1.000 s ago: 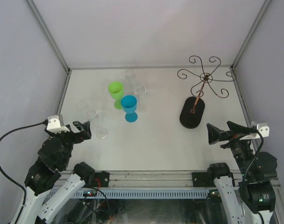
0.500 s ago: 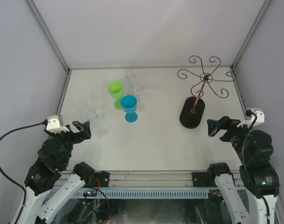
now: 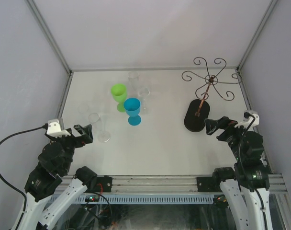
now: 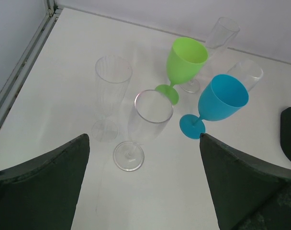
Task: Place the wine glass upside down on the wine glass rack
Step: Adjust the wine rack at the center of the board.
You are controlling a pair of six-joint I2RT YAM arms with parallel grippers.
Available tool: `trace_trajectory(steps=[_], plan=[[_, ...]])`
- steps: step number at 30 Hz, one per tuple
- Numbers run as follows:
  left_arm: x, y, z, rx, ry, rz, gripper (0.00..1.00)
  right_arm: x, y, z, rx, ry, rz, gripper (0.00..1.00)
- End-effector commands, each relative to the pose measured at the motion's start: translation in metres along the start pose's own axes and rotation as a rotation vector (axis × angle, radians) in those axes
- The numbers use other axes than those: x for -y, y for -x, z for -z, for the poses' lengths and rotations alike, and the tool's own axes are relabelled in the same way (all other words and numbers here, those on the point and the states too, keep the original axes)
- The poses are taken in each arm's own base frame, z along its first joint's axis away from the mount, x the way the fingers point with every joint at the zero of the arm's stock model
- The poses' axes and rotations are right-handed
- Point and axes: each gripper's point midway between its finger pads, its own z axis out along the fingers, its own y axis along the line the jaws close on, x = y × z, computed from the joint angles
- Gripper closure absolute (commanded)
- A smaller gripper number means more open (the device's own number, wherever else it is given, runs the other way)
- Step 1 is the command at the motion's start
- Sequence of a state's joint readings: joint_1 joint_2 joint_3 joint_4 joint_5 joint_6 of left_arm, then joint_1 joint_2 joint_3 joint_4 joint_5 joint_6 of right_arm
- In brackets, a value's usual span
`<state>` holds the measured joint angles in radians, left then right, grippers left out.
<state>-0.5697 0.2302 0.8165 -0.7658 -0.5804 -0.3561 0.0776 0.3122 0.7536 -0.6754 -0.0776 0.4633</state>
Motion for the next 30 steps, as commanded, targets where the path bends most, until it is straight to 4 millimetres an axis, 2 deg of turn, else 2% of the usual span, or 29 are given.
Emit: trace_trajectory(steps=[1,5,7,12,17,30], plan=[[0.001,0.014,0.005,0.048,-0.012,0.04,0.0,-0.013,0.025,-0.019,0.193,0.088,-0.105,0.0],[0.002,0.015,0.004,0.05,-0.016,0.04,0.0,-0.002,0.013,-0.045,0.245,0.083,-0.117,0.02],[0.002,0.014,0.004,0.048,-0.017,0.039,0.0,0.007,-0.002,-0.06,0.235,0.048,-0.118,0.02],[0.002,0.014,0.005,0.05,-0.016,0.04,0.0,0.011,-0.022,-0.092,0.255,0.005,-0.081,0.02],[0.002,0.014,0.005,0.051,-0.022,0.04,0.0,0.016,-0.027,-0.118,0.321,-0.037,-0.02,0.07],[0.004,0.014,0.006,0.053,-0.036,0.041,0.0,0.041,-0.018,-0.174,0.343,-0.188,0.102,0.15]])
